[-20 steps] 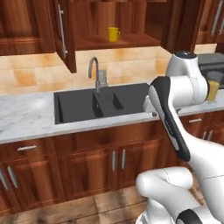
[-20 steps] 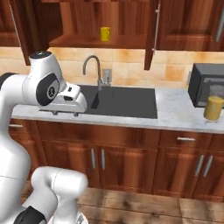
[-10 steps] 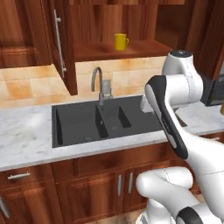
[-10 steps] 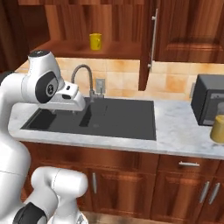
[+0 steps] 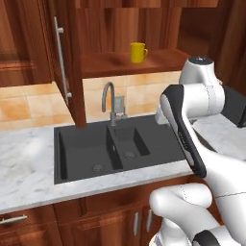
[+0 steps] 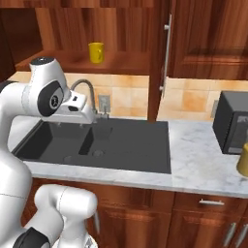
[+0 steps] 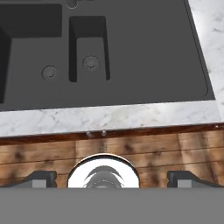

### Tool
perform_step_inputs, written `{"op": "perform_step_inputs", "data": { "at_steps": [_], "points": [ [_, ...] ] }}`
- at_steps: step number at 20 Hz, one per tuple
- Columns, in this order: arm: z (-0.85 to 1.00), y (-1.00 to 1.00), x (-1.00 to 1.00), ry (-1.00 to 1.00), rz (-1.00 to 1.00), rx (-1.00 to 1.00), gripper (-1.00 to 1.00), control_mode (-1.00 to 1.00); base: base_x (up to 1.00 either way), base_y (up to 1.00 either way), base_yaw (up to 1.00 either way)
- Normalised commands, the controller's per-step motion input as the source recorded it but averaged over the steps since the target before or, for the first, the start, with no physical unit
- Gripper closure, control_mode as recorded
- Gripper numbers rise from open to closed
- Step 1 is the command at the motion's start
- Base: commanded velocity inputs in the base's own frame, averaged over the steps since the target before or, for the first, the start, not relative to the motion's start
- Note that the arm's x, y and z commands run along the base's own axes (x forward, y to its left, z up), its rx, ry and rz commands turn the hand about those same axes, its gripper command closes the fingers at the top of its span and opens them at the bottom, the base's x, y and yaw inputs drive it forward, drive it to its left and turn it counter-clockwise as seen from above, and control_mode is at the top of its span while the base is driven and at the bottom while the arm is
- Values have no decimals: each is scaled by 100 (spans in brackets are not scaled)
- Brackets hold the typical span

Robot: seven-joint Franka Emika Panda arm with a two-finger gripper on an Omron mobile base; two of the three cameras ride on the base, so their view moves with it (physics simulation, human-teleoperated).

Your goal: There is a tray on the dining counter. Grab the cup, mug, and pitcher and place them on the tray. The pitcher may be placed next to the tray if it cannot fit the tray.

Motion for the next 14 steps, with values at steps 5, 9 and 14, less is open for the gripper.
{"op": "perform_step_inputs", "data": {
  "at_steps": [5, 9, 14],
  "points": [
    [0, 0, 0, 0, 0, 0, -100, 100, 56, -30, 14],
    [0, 0, 0, 0, 0, 0, -100, 100, 28, -27, 12],
    [0, 0, 0, 0, 0, 0, -100, -100, 0, -2, 3]
  ]
}}
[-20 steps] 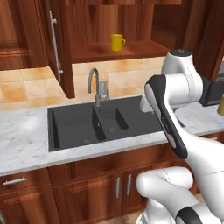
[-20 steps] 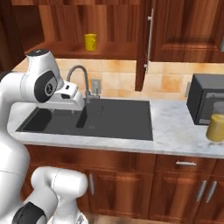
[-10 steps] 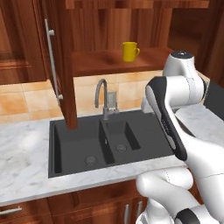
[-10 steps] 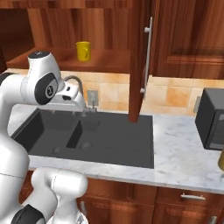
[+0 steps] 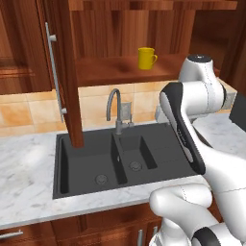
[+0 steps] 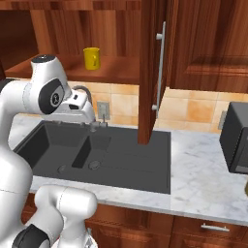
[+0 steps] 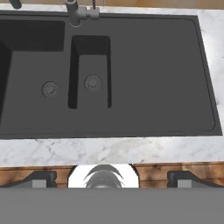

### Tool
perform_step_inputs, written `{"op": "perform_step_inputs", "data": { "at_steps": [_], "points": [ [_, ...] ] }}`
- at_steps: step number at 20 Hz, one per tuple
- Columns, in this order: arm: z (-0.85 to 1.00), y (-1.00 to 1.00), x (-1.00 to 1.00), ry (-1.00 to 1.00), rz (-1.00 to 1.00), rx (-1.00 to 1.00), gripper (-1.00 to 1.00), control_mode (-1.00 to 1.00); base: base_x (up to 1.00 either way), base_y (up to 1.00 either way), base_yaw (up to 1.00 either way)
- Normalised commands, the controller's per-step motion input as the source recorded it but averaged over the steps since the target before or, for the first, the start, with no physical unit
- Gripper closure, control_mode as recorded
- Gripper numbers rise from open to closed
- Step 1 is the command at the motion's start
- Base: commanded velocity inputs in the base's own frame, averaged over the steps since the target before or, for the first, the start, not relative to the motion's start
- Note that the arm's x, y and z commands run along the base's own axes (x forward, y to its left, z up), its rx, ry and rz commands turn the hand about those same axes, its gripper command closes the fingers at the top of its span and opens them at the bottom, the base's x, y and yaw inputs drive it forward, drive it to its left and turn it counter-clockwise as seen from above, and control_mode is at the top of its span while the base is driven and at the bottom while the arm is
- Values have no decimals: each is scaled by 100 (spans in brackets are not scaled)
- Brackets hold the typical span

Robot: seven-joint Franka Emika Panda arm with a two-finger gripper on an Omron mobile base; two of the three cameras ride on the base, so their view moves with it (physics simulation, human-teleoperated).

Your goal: There is a tray on the dining counter. Grab the cup, mug, and pitcher and place them on the tray. The pitcher may be placed next to the tray if it cannot fit the tray.

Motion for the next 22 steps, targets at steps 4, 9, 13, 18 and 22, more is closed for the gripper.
{"op": "perform_step_inputs", "data": {
  "at_steps": [4, 9, 13, 18, 22],
  "points": [
    [0, -12, 0, 0, 2, 0, -100, -100, 0, 0, 0],
    [45, -11, 1, -15, 7, 3, -100, -100, 0, 0, 0],
    [73, -19, -5, -39, 15, 5, -100, -100, 0, 0, 0],
    [66, -10, -11, -41, 17, 3, -100, -100, 0, 0, 0],
    [61, 0, -1, -27, 12, 0, -100, -100, 0, 0, 0]
  ]
}}
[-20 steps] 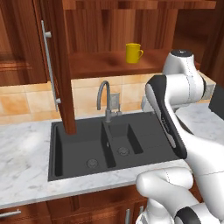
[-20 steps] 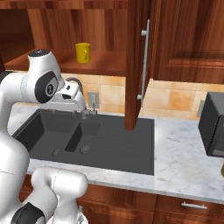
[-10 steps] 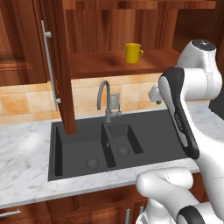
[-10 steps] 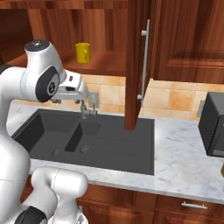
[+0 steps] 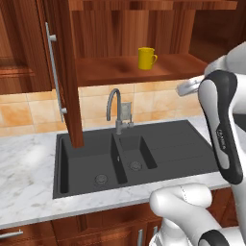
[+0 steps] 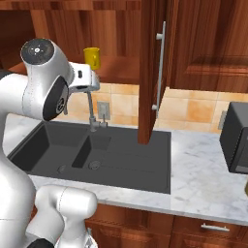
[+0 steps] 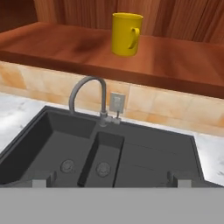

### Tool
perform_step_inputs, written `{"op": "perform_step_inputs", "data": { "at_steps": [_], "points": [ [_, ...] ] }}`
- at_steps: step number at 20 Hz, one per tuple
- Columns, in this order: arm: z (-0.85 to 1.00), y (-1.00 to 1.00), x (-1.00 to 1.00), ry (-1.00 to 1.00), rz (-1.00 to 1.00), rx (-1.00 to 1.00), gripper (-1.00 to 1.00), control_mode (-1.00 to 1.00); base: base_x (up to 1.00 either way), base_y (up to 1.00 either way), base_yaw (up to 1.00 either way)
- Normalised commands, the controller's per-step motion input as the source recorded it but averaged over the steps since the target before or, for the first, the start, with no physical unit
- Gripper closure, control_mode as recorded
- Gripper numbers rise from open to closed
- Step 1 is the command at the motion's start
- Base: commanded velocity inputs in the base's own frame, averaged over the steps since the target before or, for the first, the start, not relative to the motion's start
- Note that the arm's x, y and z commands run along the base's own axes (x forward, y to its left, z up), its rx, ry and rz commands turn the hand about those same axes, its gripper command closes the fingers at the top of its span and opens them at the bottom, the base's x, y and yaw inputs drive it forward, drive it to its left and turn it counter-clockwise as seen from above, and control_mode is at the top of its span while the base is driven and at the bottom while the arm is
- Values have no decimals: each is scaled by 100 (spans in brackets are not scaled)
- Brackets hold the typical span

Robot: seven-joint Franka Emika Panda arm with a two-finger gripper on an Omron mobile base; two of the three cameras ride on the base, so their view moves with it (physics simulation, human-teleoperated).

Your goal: There is a tray on the dining counter. Grab the cup, mug, and pitcher and place them on the tray. The pitcher may be placed next to the tray if it cannot fit the tray.

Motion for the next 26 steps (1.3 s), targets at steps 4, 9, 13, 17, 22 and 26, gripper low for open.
{"op": "perform_step_inputs", "data": {
  "at_steps": [4, 9, 13, 17, 22, 26],
  "points": [
    [45, 0, 9, -17, 7, 2, -100, -100, 0, 0, 0],
    [32, 0, 55, -1, 0, 3, -100, -100, 0, 0, 0],
    [21, 0, 64, 0, 0, 4, -100, -100, 0, 0, 0],
    [13, 0, 56, 0, 0, 2, -100, -100, 0, 0, 0],
    [0, 6, 37, 3, 0, 0, -100, -100, 0, 0, 0],
    [0, 18, 41, 2, 0, 0, -100, -100, 0, 0, 0]
  ]
}}
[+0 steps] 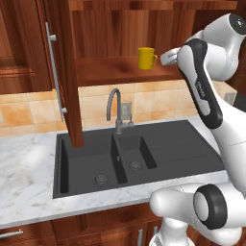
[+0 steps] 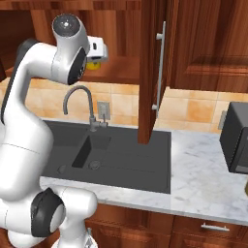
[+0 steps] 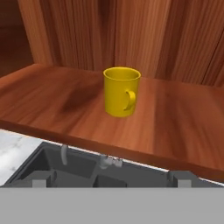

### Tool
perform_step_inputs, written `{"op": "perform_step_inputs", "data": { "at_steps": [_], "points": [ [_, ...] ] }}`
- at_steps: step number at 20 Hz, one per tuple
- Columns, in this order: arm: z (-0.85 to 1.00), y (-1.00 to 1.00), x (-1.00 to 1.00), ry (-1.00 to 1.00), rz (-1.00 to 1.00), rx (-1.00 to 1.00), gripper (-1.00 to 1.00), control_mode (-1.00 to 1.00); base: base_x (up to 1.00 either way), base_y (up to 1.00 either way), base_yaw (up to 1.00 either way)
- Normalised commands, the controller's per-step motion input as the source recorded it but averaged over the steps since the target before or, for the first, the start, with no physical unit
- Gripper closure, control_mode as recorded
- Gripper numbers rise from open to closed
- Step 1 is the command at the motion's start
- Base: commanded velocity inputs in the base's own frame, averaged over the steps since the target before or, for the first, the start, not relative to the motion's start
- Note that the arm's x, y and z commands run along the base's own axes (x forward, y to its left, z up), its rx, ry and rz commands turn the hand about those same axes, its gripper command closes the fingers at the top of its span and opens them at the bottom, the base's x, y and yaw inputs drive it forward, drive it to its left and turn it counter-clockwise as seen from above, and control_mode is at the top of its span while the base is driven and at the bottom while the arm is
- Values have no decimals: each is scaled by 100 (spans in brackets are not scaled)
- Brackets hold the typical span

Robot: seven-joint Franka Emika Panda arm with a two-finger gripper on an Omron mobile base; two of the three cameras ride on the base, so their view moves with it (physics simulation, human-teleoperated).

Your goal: There is a tray on the dining counter. Grab the cup, mug, and pitcher and place them on the tray. The pitcher may be placed next to the tray if it cannot fit the tray.

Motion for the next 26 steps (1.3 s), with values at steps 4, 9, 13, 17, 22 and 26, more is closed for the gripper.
{"op": "perform_step_inputs", "data": {
  "at_steps": [4, 9, 13, 17, 22, 26],
  "points": [
    [-2, 18, 41, 0, 0, 0, -100, -100, 0, 0, 0],
    [-13, 5, 33, 0, 1, 0, -100, -100, 0, 0, 0],
    [-14, 0, 33, 0, 1, 0, -100, -100, 0, 0, 0],
    [-9, 0, 43, 0, 0, 0, -100, -100, 0, 0, 0],
    [-5, 0, 41, 0, 0, 1, -100, -100, 0, 0, 0],
    [-3, 0, 42, 0, 0, 1, -100, -100, 0, 0, 0]
  ]
}}
